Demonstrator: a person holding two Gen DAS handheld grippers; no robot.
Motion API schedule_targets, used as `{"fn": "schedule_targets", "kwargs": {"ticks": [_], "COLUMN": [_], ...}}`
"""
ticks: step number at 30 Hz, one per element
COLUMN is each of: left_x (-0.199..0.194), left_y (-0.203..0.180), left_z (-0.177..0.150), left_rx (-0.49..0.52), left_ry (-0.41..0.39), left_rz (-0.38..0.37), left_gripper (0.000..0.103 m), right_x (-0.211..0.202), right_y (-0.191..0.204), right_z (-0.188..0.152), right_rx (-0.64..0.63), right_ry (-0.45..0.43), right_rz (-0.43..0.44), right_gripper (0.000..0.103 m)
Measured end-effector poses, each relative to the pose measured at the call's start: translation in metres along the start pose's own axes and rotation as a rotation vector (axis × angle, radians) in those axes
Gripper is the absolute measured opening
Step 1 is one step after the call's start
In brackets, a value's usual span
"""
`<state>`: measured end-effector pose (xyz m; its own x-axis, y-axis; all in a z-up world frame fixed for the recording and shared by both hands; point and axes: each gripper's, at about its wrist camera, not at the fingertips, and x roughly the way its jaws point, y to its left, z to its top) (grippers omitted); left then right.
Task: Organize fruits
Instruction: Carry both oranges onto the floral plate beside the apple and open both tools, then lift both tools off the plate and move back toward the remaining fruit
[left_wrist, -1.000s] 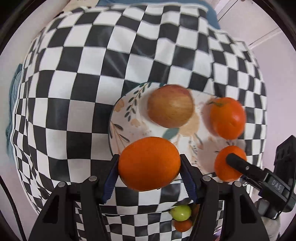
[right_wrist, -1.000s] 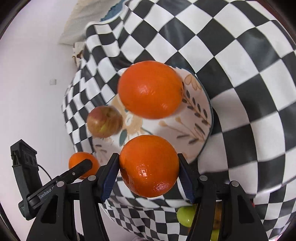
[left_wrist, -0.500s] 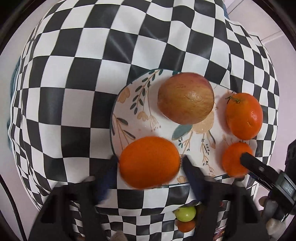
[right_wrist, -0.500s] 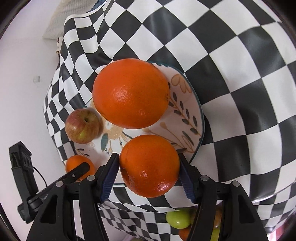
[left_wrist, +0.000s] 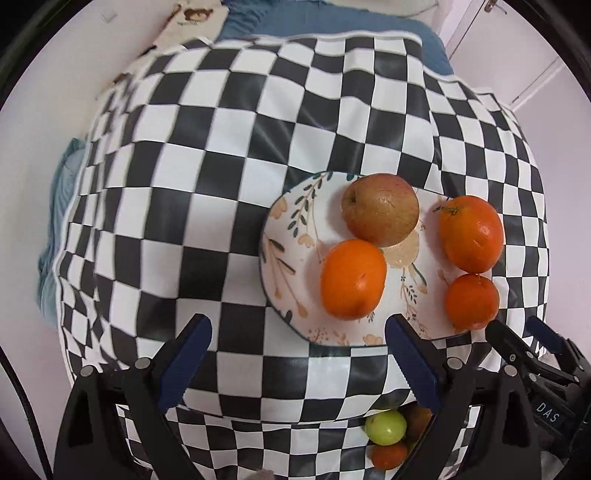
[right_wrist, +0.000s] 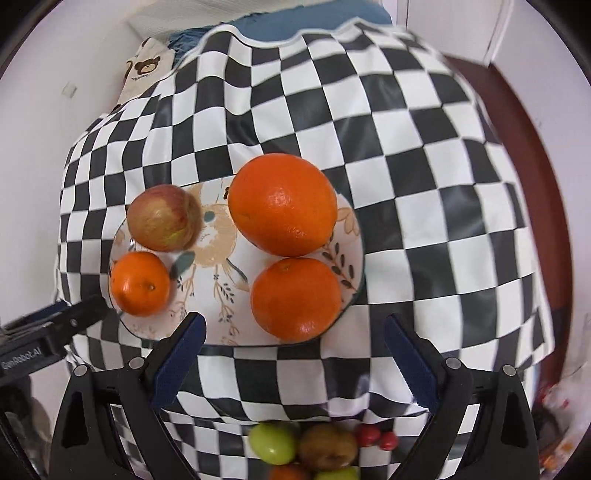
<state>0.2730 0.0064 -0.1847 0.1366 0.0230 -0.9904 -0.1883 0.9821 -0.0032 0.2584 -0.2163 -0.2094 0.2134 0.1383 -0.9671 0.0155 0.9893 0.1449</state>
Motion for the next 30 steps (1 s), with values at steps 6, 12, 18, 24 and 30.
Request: {"fn": "schedule_targets", "kwargs": {"ticks": [6,12,18,24,30], "left_x": [-0.031,-0.057,-0.080,-0.105,-0.123], "left_y": [0.002,0.003,0.000,-0.001,-0.005], "left_z": [-0.024,-0.046,-0.068,-0.087,-0.109], "left_rx": [0.019,0.039,0.052,0.060,0.077], "left_ry": [-0.114,-0.196,-0.260,-0.313,-0.351], "left_rz": [0.044,0.046,0.028,0.015,0.016], "left_gripper": [0.096,0.096,0.096,0.096,0.096], "right_x": [-0.024,-0.062,-0.100,-0.130,-0.157], "right_y": [0.006,0.014,0.020,0.024,0.026], "right_z": [-0.017,-0.037,-0.060,-0.084,-0.104], "right_rx": [-0.020,-0.049,-0.071,-0.073,-0.072], "right_ry": [-0.063,-0.144,-0.228,-0.279,-0.327], "right_rz": [-0.026,-0.041,-0.067,-0.064,-0.056], "right_gripper": [0.099,0.099,0.099,0.099,0.099]}}
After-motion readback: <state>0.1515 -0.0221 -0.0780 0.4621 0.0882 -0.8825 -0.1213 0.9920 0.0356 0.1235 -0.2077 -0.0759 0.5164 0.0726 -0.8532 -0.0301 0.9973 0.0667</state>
